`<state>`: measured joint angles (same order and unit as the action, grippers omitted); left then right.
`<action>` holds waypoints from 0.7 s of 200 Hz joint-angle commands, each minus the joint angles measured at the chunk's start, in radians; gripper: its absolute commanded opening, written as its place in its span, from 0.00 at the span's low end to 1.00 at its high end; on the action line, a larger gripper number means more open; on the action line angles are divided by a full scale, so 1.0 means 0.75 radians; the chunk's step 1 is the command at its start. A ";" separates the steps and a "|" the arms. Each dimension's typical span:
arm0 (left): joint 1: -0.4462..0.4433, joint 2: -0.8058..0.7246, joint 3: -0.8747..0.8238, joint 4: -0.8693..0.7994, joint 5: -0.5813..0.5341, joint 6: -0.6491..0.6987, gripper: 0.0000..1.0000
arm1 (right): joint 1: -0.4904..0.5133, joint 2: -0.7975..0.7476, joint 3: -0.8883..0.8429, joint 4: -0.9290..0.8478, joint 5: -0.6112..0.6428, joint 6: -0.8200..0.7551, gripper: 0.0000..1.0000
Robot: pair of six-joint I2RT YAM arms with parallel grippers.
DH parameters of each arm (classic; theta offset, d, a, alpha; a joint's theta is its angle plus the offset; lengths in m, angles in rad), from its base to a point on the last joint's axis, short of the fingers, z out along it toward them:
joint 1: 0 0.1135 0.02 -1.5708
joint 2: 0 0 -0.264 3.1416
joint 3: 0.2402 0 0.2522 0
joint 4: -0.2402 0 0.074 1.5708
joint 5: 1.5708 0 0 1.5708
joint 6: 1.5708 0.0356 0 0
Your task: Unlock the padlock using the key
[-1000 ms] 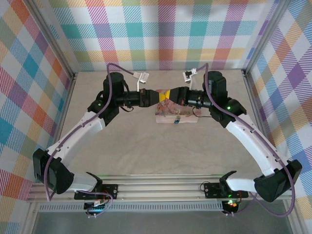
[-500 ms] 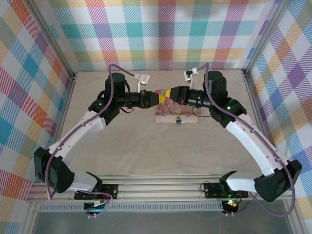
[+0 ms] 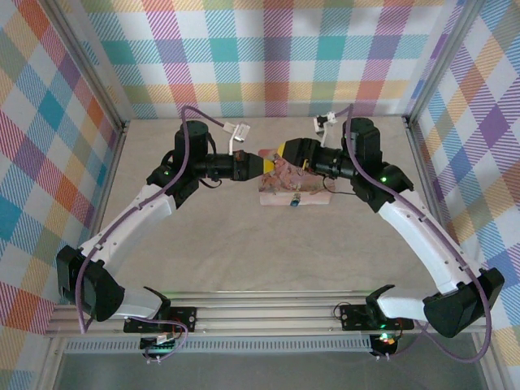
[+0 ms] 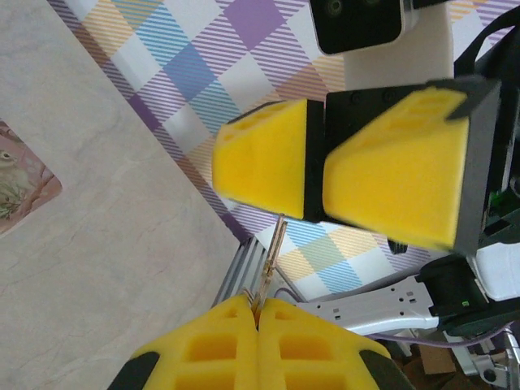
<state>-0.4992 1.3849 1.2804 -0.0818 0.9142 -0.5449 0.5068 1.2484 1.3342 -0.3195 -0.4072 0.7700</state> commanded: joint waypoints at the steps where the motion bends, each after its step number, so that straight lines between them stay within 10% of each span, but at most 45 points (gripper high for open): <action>1: 0.011 -0.002 0.060 -0.047 -0.007 0.093 0.00 | -0.011 -0.032 0.006 -0.014 0.016 0.056 0.50; 55: 0.012 0.014 0.110 -0.161 -0.019 0.232 0.00 | -0.011 0.021 0.038 -0.008 -0.089 0.100 0.30; 140: 0.012 0.036 0.168 -0.300 -0.030 0.342 0.00 | -0.007 0.099 0.066 0.024 -0.203 0.141 0.40</action>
<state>-0.4953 1.4040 1.3624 -0.2584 0.8959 -0.3313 0.4973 1.3113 1.3521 -0.3214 -0.5095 0.8577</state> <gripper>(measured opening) 0.047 0.403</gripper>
